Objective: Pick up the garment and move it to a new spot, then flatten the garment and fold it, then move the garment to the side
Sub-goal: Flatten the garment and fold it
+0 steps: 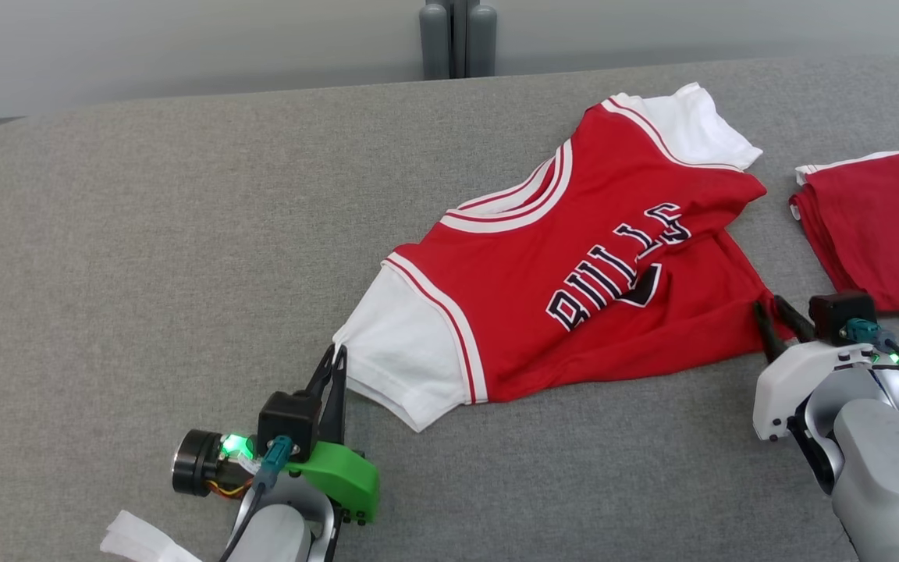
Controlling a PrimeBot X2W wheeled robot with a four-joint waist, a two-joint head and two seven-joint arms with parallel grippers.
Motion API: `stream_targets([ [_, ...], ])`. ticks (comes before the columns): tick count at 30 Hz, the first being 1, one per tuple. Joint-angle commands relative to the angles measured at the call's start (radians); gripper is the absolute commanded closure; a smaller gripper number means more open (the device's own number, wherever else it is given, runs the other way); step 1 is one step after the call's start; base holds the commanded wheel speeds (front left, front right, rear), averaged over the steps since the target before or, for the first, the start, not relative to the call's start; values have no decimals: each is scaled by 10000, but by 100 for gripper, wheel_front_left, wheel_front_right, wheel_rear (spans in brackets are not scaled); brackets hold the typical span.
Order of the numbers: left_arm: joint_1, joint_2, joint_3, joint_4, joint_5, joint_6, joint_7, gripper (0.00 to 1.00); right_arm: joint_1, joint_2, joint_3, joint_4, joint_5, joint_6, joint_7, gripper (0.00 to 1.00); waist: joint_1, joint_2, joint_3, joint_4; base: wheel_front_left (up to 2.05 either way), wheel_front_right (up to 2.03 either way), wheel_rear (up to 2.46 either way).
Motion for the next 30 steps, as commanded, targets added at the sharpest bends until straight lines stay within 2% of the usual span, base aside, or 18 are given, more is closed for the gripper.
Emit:
stream_targets([
  [1, -109, 31, 16, 16, -24, 61, 9, 100, -126, -71, 60, 94, 126, -2, -94, 100, 0, 0, -11, 0, 0, 0, 0],
  [8, 14, 30, 163, 22, 18, 73, 9, 100, -161, -191, 257, 235, 367, -2, -355, 100, 0, 0, -178, -35, 0, 0, 0],
  [13, 135, 38, 614, -317, -395, 34, 8, 100, -51, -306, 312, -382, 488, -4, -497, 100, 0, 0, -432, -155, 0, 0, 0],
  [17, -32, 36, 1238, -793, -976, -187, 8, 100, 22, -590, 332, -1673, 591, -4, -526, 100, 0, 0, -696, -305, 0, 0, 0],
  [24, -1023, 39, 2482, -1772, -2308, -998, 8, 100, -26, -1327, 49, -4883, 796, -4, -527, 100, 0, 0, -1284, -555, 0, 0, 0],
  [30, -2410, 38, 2920, -2658, -3270, -1332, 153, 100, -645, -1803, -154, -6859, 500, -4, -478, 100, 0, 0, -1711, -655, 0, 0, 0],
])
